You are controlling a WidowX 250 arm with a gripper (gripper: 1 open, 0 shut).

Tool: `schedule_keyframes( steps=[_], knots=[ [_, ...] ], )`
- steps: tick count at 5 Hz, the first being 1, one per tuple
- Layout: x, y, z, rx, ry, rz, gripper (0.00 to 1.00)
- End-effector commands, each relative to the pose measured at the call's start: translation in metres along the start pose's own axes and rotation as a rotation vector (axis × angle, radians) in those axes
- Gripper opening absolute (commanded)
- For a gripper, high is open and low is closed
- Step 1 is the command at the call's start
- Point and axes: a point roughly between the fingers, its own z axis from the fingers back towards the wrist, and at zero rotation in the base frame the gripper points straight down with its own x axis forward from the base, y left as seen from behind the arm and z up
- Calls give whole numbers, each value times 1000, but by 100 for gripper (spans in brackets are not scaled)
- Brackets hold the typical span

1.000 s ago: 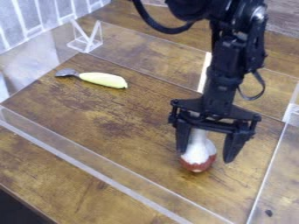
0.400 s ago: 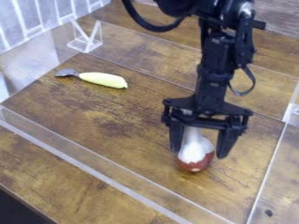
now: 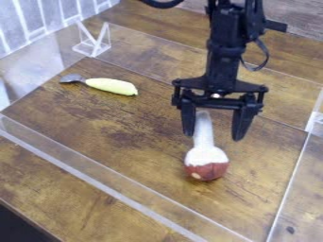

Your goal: Remove the mushroom from the silver pot and put it on the table

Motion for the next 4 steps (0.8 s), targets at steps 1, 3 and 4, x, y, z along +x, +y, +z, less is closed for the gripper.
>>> schedule_keyframes(
  steps=[1, 3, 4],
  knots=[
    [8, -3, 26, -41, -44, 6, 100],
    [3, -4, 23, -36, -39, 6, 100],
    [-6, 0, 13, -29, -36, 19, 100]
  ],
)
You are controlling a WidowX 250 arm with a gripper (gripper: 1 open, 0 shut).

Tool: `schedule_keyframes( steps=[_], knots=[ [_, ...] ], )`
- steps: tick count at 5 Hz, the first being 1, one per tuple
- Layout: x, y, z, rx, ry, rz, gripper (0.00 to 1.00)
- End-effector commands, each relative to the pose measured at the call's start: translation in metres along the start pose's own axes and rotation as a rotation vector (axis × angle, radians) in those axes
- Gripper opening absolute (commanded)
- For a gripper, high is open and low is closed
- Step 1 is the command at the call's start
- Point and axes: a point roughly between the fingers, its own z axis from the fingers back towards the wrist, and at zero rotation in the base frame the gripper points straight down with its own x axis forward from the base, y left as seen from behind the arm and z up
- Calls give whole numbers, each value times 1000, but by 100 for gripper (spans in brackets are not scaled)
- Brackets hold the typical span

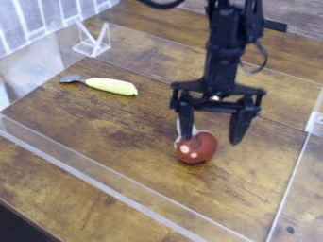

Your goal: Remove the mushroom from the silver pot and put it on the table

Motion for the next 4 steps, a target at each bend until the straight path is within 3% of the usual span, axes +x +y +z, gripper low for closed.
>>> schedule_keyframes(
  steps=[1, 2, 3, 4],
  knots=[
    [-9, -1, 10, -39, -47, -3, 100],
    [-16, 1, 5, -42, -42, -1, 100],
    [-17, -7, 8, -52, -41, 4, 0],
    [-23, -15, 18, -65, -43, -11, 100]
  ],
)
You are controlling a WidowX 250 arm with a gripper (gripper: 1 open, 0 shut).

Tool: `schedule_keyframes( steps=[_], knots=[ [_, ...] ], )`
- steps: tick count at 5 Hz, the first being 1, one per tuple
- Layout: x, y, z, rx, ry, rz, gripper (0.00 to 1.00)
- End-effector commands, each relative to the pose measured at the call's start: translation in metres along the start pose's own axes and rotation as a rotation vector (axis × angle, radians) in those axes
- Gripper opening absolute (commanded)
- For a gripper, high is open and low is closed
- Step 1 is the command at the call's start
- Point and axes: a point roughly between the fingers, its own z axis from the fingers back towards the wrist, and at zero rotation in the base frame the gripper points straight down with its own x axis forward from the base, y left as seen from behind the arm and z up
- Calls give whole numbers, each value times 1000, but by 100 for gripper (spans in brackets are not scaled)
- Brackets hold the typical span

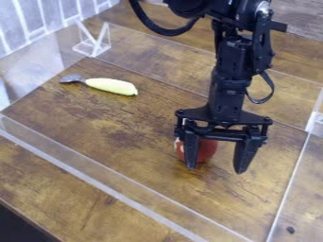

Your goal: Remove the mushroom from the silver pot and put it on the table

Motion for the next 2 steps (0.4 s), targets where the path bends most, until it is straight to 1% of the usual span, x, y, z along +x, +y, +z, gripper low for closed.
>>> schedule_keyframes(
  steps=[1, 2],
  knots=[
    [1, -4, 34, -63, -76, -88, 0],
    [3, -3, 35, -51, -77, -165, 0]
  ],
)
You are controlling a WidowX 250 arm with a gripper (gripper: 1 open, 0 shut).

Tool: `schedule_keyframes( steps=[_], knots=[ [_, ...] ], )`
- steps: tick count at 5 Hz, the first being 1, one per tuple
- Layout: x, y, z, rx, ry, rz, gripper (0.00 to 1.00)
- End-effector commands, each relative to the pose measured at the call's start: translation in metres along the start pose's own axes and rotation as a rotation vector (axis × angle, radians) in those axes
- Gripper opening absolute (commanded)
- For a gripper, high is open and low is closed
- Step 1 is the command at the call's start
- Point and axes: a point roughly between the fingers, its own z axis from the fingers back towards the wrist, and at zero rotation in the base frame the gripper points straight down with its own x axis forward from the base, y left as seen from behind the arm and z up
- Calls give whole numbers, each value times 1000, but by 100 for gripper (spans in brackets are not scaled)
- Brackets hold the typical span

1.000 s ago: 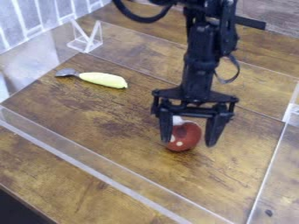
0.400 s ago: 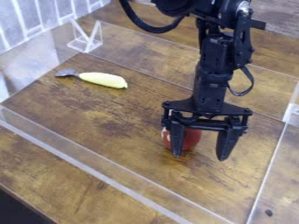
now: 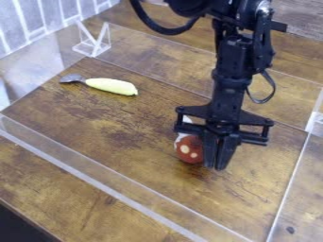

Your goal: Remove the mushroom from the silver pot and put it on the table

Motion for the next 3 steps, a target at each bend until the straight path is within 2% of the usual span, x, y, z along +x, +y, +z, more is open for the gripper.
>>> schedule_keyframes(
  steps=[1, 2, 3],
  knots=[
    [5, 6, 43, -47, -98, 14, 0],
    [7, 15, 53, -47, -113, 33, 0],
    [14, 31, 61, -49, -139, 13, 0]
  ],
)
